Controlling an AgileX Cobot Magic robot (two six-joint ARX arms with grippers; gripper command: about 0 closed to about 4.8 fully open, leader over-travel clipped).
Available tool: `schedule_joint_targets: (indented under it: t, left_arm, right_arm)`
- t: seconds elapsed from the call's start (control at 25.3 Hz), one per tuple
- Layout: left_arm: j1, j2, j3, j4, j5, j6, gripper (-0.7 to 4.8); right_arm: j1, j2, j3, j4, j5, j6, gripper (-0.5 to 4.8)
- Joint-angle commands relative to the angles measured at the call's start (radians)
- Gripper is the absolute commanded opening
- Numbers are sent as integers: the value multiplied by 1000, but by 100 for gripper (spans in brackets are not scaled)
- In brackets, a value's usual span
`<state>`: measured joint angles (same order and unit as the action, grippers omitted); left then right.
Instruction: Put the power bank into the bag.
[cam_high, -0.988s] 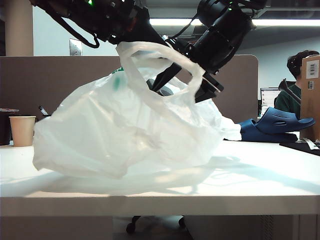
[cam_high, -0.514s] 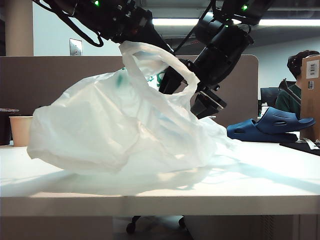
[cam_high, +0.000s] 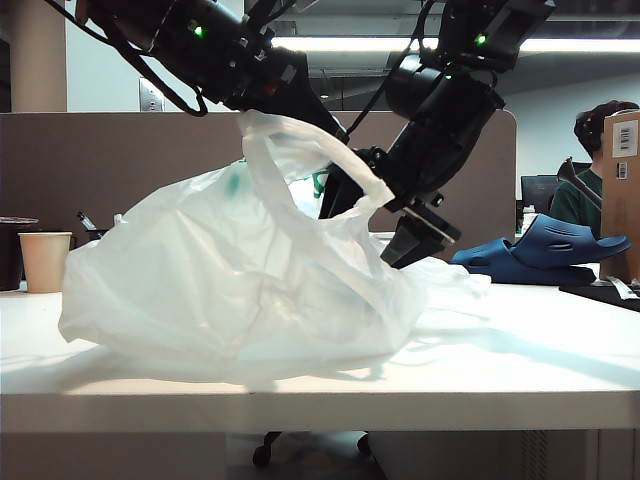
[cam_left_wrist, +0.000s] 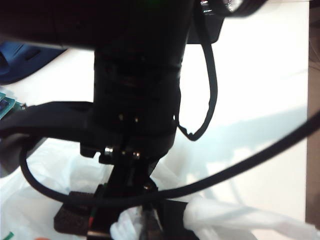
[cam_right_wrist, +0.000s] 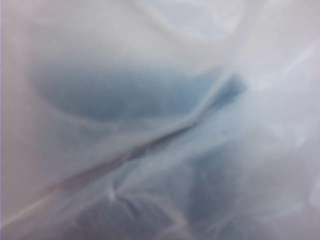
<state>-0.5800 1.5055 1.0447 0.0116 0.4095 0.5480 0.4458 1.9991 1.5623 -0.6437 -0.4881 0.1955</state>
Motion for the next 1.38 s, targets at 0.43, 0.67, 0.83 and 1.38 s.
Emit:
schedule_joint_targets:
  t: [0.43, 0.67, 0.83, 1.38]
  left_arm:
    - [15, -7, 12, 118, -92, 1, -5]
    - [15, -7, 11, 117, -165, 1, -4]
    - [15, -7, 11, 117, -211, 1, 1]
    - [16, -7, 11, 63, -216, 1, 85]
  right_arm:
    - [47, 53, -3, -31, 157, -95, 201]
    - [52, 72, -3, -50, 177, -95, 201]
    - [61, 80, -2, -73, 177, -95, 224]
    - [55, 73, -1, -124, 211, -94, 479]
